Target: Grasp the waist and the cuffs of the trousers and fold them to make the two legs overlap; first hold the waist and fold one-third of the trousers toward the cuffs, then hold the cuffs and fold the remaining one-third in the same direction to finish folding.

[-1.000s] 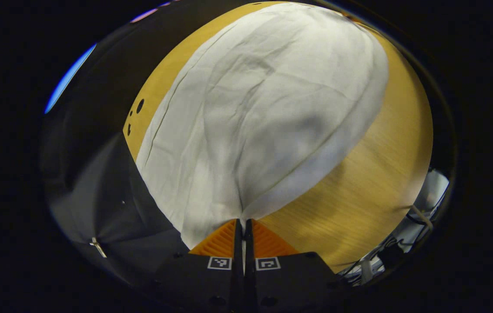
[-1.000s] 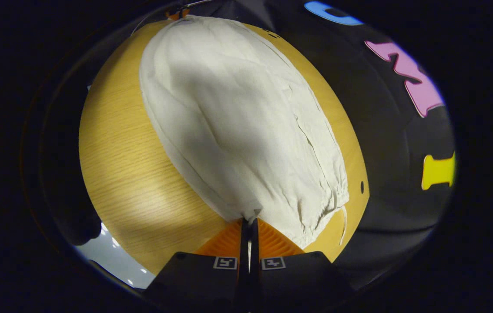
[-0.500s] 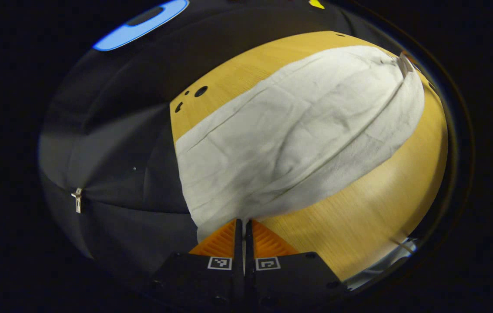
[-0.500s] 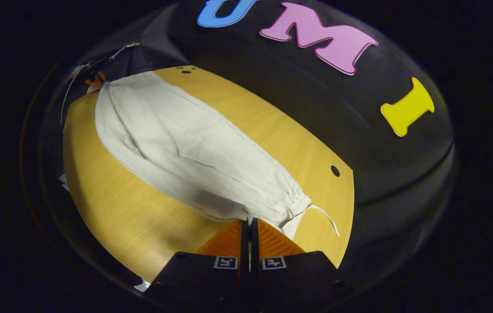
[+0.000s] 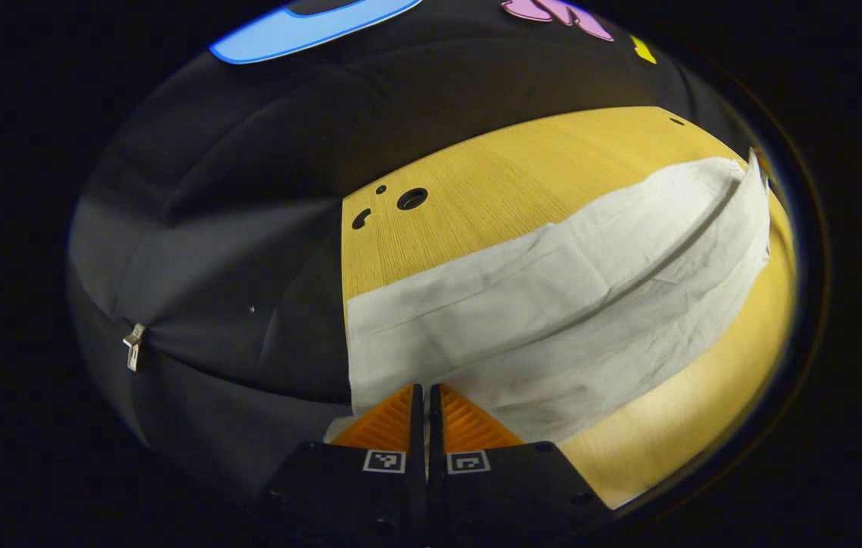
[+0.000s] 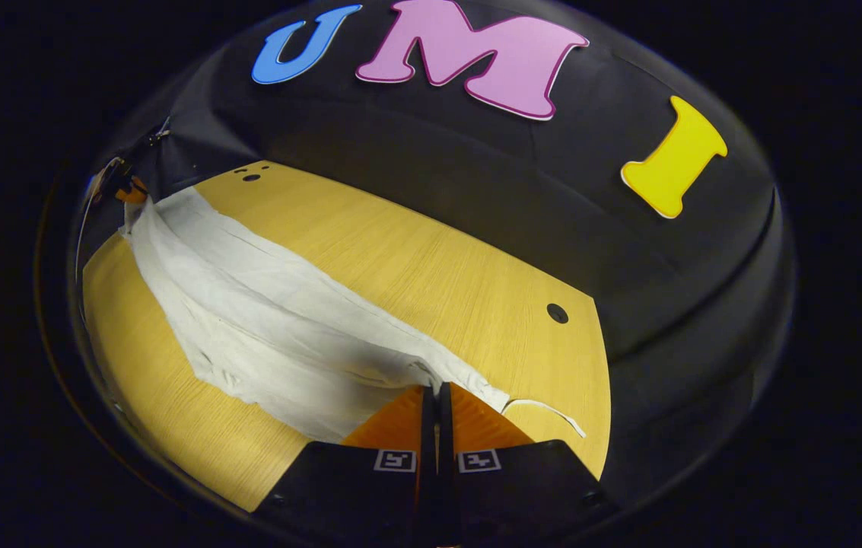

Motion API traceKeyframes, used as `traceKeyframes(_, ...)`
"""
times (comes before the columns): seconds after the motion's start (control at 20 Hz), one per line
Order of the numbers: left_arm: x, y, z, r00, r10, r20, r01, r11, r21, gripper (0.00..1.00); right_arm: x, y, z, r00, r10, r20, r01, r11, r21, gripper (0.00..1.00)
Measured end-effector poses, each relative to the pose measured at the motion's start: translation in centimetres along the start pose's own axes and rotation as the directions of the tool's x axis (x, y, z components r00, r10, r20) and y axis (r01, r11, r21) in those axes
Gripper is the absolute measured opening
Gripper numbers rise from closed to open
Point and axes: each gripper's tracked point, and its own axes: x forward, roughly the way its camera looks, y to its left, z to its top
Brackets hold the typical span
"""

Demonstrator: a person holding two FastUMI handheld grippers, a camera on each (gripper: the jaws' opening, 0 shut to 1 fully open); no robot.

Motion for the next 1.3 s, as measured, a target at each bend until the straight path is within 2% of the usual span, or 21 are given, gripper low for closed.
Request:
traceKeyframes(0.3,4.6,-0.7,0.2,0.997,0.009,-0.074,-0.009,1.0,0.008,0.05,5.9,-0.3,-0.4,0.998,0.014,-0.055,-0.008,0.995,0.098,0.05)
traceKeyframes(0.6,7.3,0.0,0.4,0.99,0.045,-0.133,-0.052,0.997,-0.054,0.05,10.7,0.4,-3.8,0.979,0.051,-0.197,-0.004,0.973,0.229,0.05)
traceKeyframes(0.7,7.6,0.1,0.8,0.99,0.064,-0.129,-0.07,0.996,-0.046,0.05,11.3,0.4,-4.2,0.971,0.051,-0.235,0.021,0.956,0.294,0.07)
traceKeyframes(0.75,7.7,0.3,1.0,0.99,0.07,-0.125,-0.075,0.996,-0.037,0.05,11.6,0.3,-4.0,0.971,0.057,-0.233,0.026,0.94,0.34,0.11)
traceKeyframes(0.8,7.7,0.5,1.0,0.988,0.08,-0.13,-0.085,0.996,-0.031,0.1,11.3,0.2,-3.7,0.97,0.07,-0.233,0.027,0.921,0.389,0.12)
traceKeyframes(0.85,7.8,0.5,1.0,0.988,0.076,-0.133,-0.08,0.996,-0.032,0.06,11.2,0.1,-3.4,0.97,0.087,-0.225,0.02,0.899,0.437,0.18)
traceKeyframes(0.9,7.8,0.8,0.9,0.988,0.082,-0.131,-0.088,0.996,-0.035,0.07,11.0,-0.1,-3.1,0.972,0.1,-0.212,0.015,0.877,0.48,0.23)
traceKeyframes(1.0,7.1,1.4,1.2,0.99,0.093,-0.103,-0.098,0.994,-0.051,0.34,10.2,-0.6,-1.5,0.981,0.116,-0.154,-0.007,0.819,0.573,0.37)
traceKeyframes(1.05,6.6,1.4,1.2,0.992,0.087,-0.089,-0.092,0.994,-0.064,0.49,9.5,-1.2,-0.5,0.987,0.111,-0.12,-0.014,0.789,0.614,0.59)
traceKeyframes(1.1,5.9,1.5,1.2,0.994,0.077,-0.079,-0.083,0.994,-0.073,0.65,8.6,-2.1,0.2,0.991,0.094,-0.096,-0.009,0.762,0.648,0.71)
traceKeyframes(1.15,5.2,1.5,1.3,0.996,0.066,-0.064,-0.072,0.994,-0.088,0.8,7.6,-2.9,0.9,0.995,0.074,-0.071,-0.006,0.73,0.683,0.91)
traceKeyframes(1.2,4.4,1.8,1.2,0.997,0.065,-0.048,-0.07,0.992,-0.103,0.83,6.4,-3.4,1.2,0.997,0.058,-0.056,0.0,0.693,0.721,0.83)
traceKeyframes(1.3,2.5,2.3,1.2,0.997,0.075,-0.014,-0.077,0.987,-0.145,0.94,4.0,-4.0,0.9,0.998,0.024,-0.057,0.032,0.591,0.806,0.83)
